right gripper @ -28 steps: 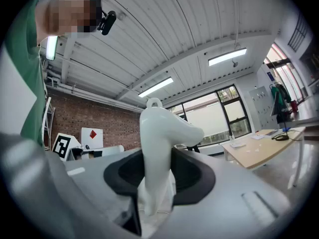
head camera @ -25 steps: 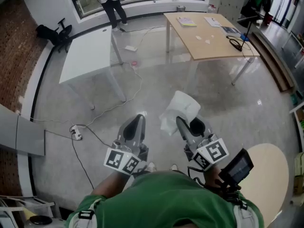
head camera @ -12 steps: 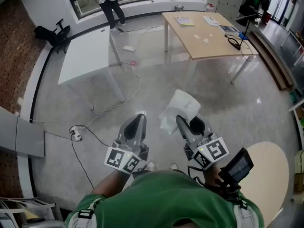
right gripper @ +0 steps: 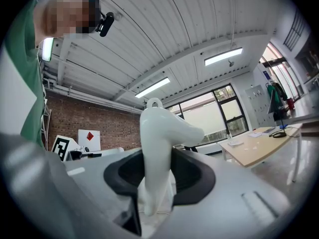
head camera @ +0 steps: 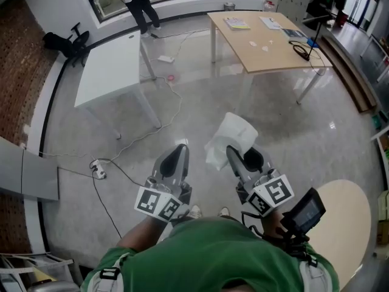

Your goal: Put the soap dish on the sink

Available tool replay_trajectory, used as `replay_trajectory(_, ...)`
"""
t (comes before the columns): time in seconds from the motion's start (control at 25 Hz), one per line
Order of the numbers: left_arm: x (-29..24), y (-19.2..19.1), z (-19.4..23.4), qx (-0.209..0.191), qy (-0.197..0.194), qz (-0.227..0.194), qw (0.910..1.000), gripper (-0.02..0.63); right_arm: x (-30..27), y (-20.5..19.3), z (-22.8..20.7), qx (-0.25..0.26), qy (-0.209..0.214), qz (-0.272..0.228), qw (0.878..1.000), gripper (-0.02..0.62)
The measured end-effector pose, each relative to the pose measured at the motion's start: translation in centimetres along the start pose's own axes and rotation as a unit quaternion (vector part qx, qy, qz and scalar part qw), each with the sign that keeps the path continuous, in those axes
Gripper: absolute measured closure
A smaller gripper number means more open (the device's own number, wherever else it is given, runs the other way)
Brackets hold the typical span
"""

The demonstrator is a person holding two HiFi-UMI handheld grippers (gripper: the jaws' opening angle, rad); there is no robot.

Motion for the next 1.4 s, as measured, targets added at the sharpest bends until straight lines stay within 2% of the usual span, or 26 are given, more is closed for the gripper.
replay_trajectory(0.4,0.4,1.4,4.7,-0.009,0.003,-0.011,0.9999,0.598,-4.0,-1.6,2.1,0.014,-0.005,-0.003,1.0,0.456)
replay_trajectory(0.6,0.9,1.7,7.9,-0.001,0.009,-0.002,1.0,0.598,-6.3,-3.3,3.3,0.014,-0.016,0.007,1.0,0.456)
replay_trajectory(0.88,0.8,1.8,10.7,-0.001,0.023,-0.005,0.9997,0.598,-8.8,-4.4,3.3,0.012,-0.016,0.015,1.0,0.456)
replay_trajectory(1.4,-6.6,0.0,13.2,-0.03,0.062,-0.012,0.9975,0.598,-14.6,-4.3,-3.4,-0.005,0.025,0.008,1.0,0.456)
Point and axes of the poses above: the fingertips, and each gripper's own axes: x backward along the fingers, z to its left, y out of its top, the point moved 3 cm from there along x, backward along the fingers, and after that the axes turned 13 degrees about -z, right-handed, at the moved point
